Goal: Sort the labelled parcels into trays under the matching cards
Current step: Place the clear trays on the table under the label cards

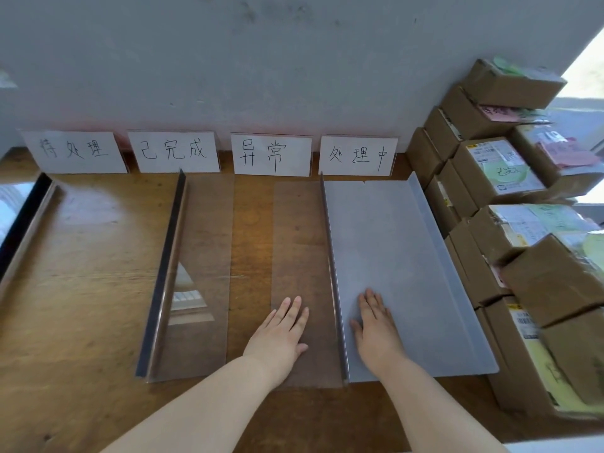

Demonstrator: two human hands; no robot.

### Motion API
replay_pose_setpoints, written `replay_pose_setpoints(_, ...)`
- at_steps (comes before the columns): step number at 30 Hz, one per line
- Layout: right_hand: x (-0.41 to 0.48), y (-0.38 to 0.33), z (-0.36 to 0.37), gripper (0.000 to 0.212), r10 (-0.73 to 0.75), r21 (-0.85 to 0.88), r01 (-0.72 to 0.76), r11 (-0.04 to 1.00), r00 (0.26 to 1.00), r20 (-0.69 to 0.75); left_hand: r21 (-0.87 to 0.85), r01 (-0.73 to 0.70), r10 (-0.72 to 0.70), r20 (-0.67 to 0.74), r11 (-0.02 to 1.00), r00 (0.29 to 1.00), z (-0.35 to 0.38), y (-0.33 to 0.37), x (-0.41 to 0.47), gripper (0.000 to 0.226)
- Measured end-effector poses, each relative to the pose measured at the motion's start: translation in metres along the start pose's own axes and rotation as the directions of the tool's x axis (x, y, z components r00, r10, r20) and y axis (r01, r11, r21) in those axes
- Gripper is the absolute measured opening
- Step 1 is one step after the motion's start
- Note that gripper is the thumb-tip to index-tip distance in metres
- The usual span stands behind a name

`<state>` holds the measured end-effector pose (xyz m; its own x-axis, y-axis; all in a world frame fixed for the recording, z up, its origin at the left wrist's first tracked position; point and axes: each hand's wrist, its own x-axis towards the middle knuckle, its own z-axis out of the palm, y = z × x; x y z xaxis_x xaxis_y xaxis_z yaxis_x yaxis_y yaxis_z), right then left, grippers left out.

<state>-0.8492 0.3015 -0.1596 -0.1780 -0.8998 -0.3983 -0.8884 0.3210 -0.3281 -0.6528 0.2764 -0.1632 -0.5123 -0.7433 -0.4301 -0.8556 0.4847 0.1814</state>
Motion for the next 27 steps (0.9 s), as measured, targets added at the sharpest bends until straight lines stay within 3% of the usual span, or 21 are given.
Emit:
replay_pose_setpoints(6,-0.001,-0.009,-0.007,0.054,-0.001,0.086,0.002,0.996,1.0,-0.012,0.022,0.012,-0.009,-0.108,1.0,0.994,-0.014,-0.026,-0.01,0.057)
replay_pose_setpoints(10,0.0,-0.032,-0.017,0.056,-0.069,0.233,0.075,0.97,0.997,-0.031,-0.011,0.268,-0.265,-0.178,0.963,0.948,-0.021,-0.066,-0.029,0.057)
replay_pose_setpoints(14,0.006,-0.053,-0.017,0.061,-0.144,0.171,0.143,0.975,0.99,-0.006,-0.086,0.442,-0.446,-0.035,0.893,0.894,-0.012,-0.098,-0.047,0.065)
replay_pose_setpoints(21,0.003,-0.057,-0.007,0.058,-0.148,0.142,0.152,0.978,0.988,-0.036,-0.134,0.359,-0.358,0.033,0.924,0.933,-0.001,-0.089,-0.055,0.061)
replay_pose_setpoints(27,0.0,-0.061,-0.006,0.055,-0.142,0.09,0.147,0.985,0.988,-0.058,-0.053,0.272,-0.269,0.055,0.961,0.961,-0.004,-0.061,-0.045,0.059)
